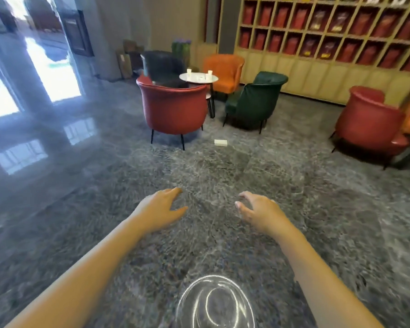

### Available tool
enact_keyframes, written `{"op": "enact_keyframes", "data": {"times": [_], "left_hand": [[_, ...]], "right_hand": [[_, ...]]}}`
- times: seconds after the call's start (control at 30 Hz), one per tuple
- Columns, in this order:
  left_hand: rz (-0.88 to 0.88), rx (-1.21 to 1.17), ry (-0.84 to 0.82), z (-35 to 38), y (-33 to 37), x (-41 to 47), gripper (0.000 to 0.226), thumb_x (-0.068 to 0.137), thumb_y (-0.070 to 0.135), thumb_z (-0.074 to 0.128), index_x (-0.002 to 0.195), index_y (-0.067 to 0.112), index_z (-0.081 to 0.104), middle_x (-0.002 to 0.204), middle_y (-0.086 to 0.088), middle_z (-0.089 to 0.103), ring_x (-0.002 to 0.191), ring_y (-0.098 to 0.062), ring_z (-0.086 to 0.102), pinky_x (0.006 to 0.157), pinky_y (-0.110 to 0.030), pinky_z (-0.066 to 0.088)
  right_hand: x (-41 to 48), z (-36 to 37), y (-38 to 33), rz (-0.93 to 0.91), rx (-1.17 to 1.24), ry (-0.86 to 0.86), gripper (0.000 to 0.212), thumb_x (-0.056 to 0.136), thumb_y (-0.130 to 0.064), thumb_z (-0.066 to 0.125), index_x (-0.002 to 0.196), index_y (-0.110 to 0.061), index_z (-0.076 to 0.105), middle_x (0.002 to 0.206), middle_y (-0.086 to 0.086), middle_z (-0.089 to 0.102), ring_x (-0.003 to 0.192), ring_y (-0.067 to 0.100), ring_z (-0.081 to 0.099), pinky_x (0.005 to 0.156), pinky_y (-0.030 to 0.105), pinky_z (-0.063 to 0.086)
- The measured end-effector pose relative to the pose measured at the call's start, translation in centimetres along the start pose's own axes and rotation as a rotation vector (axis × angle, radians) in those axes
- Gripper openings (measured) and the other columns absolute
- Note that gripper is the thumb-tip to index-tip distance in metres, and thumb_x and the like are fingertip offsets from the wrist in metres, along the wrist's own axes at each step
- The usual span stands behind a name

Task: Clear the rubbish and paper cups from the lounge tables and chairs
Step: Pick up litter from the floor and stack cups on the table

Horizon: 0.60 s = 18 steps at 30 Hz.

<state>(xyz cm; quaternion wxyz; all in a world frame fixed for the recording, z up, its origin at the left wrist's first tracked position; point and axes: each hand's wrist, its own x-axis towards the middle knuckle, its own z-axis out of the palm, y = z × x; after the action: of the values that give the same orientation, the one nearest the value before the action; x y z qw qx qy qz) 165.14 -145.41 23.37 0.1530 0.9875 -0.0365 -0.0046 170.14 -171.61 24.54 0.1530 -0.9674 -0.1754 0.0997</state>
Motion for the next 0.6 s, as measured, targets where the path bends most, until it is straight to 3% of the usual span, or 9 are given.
{"op": "enact_keyframes", "data": {"times": [0.17,0.3,0.43,0.6], "left_hand": [[0.123,-0.030,-0.007,-0.3,-0.1,17.5,0.060,0.087,0.054,0.046,0.137,0.023,0.033,0.138,0.001,0.045,0.120,-0.017,0.048,0.093,-0.035,0.045],[0.163,-0.026,0.006,0.3,-1.9,31.0,0.060,0.086,0.055,0.046,0.136,0.024,0.035,0.138,0.002,0.046,0.120,-0.016,0.047,0.094,-0.035,0.044],[0.129,-0.039,0.004,-0.7,-4.5,43.9,0.056,0.086,0.052,0.047,0.134,0.024,0.037,0.136,0.002,0.047,0.112,-0.016,0.053,0.091,-0.034,0.044],[0.073,-0.046,0.059,-4.2,-8.2,58.8,0.057,0.087,0.051,0.048,0.135,0.023,0.036,0.137,0.002,0.046,0.120,-0.016,0.047,0.094,-0.032,0.042]], "right_hand": [[12.3,-4.1,4.9,0.056,0.010,0.093,0.052,0.095,-0.051,0.032,0.136,-0.021,0.037,0.133,0.006,0.051,0.116,0.024,0.050,0.098,0.043,0.037],[25.2,-6.1,8.4,0.068,-0.002,0.109,0.052,0.095,-0.051,0.031,0.137,-0.020,0.036,0.135,0.007,0.049,0.120,0.024,0.046,0.096,0.039,0.036],[39.8,-9.0,10.7,0.040,-0.012,0.086,0.052,0.095,-0.051,0.032,0.136,-0.021,0.036,0.133,0.006,0.050,0.119,0.025,0.046,0.095,0.041,0.036],[56.4,-13.5,12.0,-0.026,-0.037,0.105,0.050,0.094,-0.052,0.033,0.133,-0.021,0.039,0.131,0.005,0.052,0.118,0.024,0.047,0.094,0.039,0.035]]}}
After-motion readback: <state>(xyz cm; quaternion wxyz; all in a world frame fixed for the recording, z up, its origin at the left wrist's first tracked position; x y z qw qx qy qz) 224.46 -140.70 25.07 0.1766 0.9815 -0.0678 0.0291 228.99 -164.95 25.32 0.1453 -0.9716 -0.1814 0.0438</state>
